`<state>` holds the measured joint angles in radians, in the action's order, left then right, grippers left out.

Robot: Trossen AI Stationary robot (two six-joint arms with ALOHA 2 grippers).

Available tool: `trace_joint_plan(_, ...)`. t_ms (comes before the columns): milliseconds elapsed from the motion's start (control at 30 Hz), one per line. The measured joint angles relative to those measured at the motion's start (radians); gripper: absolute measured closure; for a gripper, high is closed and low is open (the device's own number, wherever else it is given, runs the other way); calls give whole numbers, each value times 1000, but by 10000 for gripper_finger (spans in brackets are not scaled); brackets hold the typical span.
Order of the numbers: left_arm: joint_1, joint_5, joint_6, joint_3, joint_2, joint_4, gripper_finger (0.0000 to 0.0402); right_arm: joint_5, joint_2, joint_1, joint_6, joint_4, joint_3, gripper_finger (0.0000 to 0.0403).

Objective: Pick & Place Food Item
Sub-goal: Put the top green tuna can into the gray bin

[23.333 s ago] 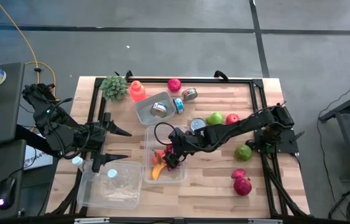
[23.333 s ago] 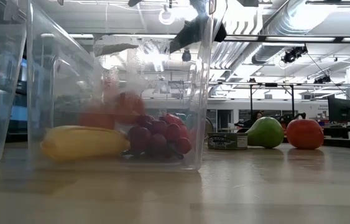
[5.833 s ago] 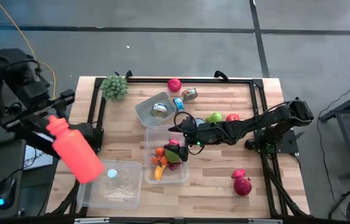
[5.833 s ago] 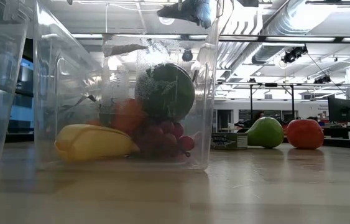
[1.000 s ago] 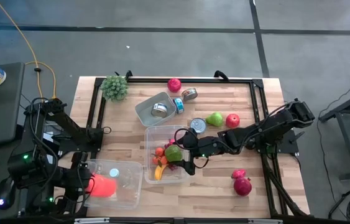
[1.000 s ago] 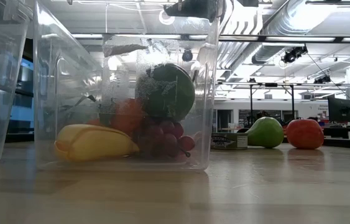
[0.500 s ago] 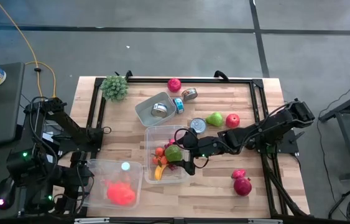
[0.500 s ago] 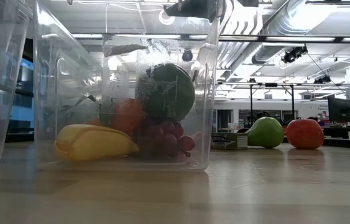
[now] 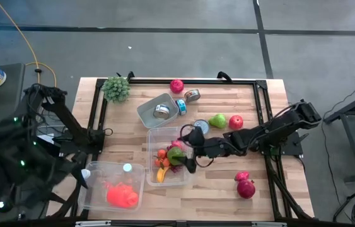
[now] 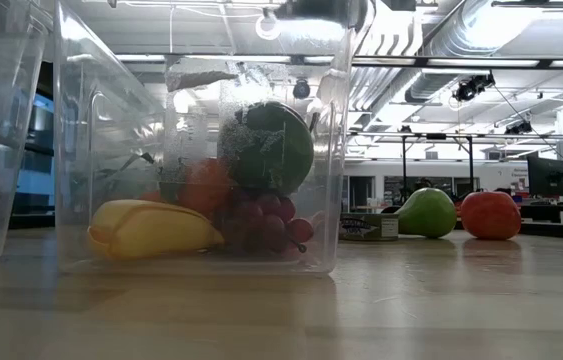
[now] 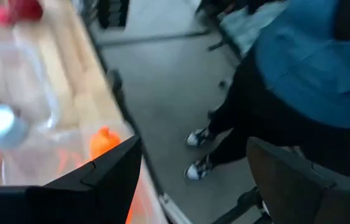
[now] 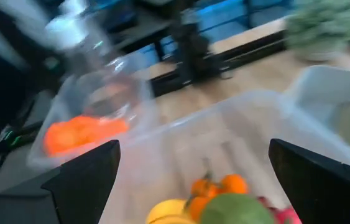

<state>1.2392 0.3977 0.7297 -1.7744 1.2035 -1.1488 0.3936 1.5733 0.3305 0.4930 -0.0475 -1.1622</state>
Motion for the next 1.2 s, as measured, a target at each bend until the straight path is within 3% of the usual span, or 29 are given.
trace_joint_plan(167,0,1,-98,0,-37,21,120,134,-65,19,53,126,0,3)
trace_joint_plan(367,0,0,-140,0,-54,-7,120,326,-172,36,286,371,-2,3)
trace_joint_plan(500,0,0,-155,0,-70,-30,120,397,-217,28,484,539,-2,3)
trace_joint_plan(667,0,30,-209,0,-78,-80,120,372,-213,-2,610,549,-1,3)
trace_joint_plan(800,0,31,-317,0,-77,-105,120,313,-183,-26,596,494,-2,3)
trace_joint_plan(900,0,45,-297,1,-86,-157,120,277,-166,-32,542,478,1,3)
trace_joint_plan(1067,0,214,-172,1,-127,-254,120,290,-161,-70,539,507,0,3)
trace_joint_plan(1200,0,372,-108,1,-181,-271,120,276,-161,-109,434,575,0,3)
